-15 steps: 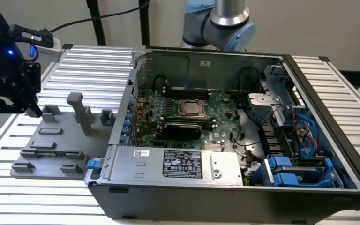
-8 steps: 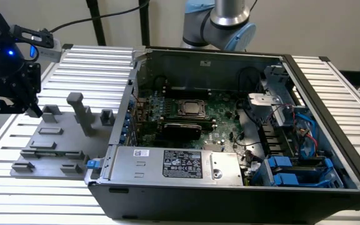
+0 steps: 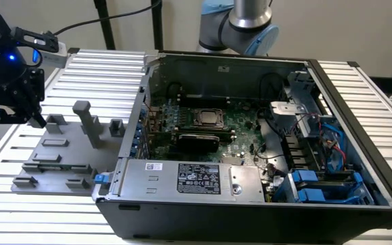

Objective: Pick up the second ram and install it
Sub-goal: 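Pick up the second ram and move it above second insertion slot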

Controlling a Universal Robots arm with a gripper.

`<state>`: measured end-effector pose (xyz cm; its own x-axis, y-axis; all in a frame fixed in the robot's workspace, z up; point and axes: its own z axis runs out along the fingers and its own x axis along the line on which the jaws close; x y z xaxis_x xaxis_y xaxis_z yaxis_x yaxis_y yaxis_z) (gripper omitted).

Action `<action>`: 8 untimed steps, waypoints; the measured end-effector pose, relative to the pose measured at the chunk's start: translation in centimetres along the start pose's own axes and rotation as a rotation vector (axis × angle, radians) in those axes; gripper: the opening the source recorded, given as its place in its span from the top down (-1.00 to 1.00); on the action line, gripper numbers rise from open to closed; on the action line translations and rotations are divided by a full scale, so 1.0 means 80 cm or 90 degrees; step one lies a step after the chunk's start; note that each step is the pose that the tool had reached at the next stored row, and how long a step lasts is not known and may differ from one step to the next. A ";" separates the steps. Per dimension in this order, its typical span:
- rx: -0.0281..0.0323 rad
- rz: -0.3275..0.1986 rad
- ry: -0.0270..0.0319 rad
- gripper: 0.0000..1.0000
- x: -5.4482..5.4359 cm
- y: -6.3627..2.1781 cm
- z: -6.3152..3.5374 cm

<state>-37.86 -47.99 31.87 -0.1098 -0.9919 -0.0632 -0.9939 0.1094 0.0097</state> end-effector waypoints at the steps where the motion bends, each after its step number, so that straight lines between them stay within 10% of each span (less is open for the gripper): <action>1: 0.0000 0.000 0.0000 0.79 0.000 0.000 0.000; 8: 0.0000 0.000 0.0000 0.79 0.000 0.000 0.000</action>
<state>-37.86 -47.99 31.87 -0.1098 -0.9919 -0.0632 -0.9939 0.1094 0.0097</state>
